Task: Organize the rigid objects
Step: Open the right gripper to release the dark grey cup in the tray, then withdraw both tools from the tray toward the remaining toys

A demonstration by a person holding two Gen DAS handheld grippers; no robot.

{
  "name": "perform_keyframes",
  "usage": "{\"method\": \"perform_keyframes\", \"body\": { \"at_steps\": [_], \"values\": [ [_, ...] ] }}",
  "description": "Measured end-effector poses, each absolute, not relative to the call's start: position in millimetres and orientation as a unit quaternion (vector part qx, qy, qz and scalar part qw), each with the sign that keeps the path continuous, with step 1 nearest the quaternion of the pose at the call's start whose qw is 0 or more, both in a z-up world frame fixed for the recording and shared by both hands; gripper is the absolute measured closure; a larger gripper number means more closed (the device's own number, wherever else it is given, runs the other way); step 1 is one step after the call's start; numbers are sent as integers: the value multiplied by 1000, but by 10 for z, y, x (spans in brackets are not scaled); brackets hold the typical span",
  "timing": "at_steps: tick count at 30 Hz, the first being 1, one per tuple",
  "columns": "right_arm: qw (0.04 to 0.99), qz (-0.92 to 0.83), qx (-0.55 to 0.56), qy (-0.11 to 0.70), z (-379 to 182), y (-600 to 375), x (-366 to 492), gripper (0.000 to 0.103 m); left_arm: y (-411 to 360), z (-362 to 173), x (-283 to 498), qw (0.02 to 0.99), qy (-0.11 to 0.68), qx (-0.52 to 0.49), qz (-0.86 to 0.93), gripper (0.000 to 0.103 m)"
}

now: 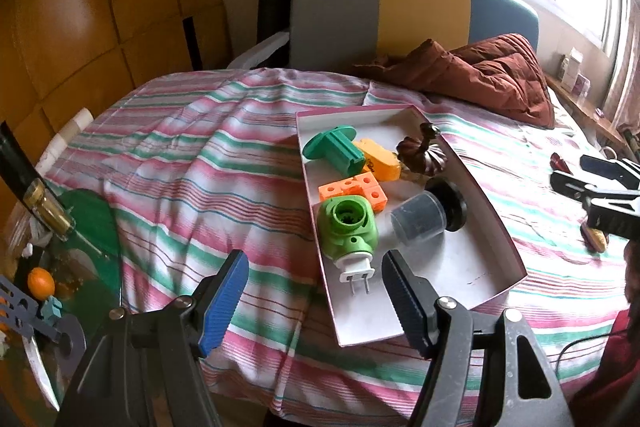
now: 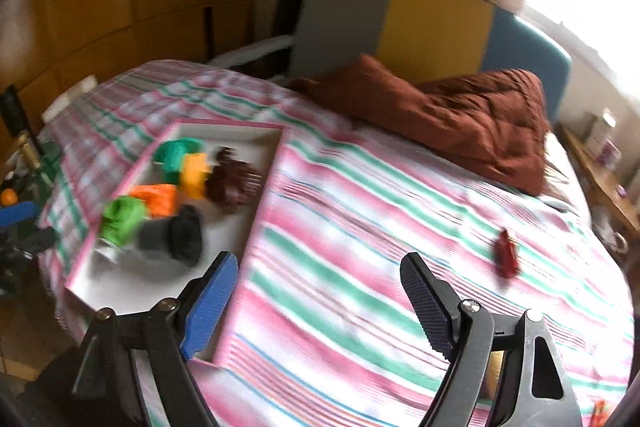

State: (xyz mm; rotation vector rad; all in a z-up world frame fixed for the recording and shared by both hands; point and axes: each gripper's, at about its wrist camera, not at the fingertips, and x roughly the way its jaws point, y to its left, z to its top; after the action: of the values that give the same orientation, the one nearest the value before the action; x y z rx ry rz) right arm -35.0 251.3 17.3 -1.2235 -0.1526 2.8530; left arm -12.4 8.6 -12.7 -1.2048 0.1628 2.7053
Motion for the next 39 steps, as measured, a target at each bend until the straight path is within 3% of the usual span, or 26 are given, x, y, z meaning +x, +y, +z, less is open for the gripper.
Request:
{"method": "perform_keyframes", "body": {
  "at_steps": [13, 20, 39],
  "values": [
    [205, 898, -388, 31, 49, 4039, 98, 19, 383, -119, -76, 120, 88, -406, 902, 33],
    [296, 869, -372, 135, -53, 4655, 368, 18, 566, -104, -43, 135, 107, -402, 900, 33],
    [319, 855, -358, 197, -39, 4889, 527, 14, 1429, -105, 2, 221, 158, -395, 878, 33]
  ]
}}
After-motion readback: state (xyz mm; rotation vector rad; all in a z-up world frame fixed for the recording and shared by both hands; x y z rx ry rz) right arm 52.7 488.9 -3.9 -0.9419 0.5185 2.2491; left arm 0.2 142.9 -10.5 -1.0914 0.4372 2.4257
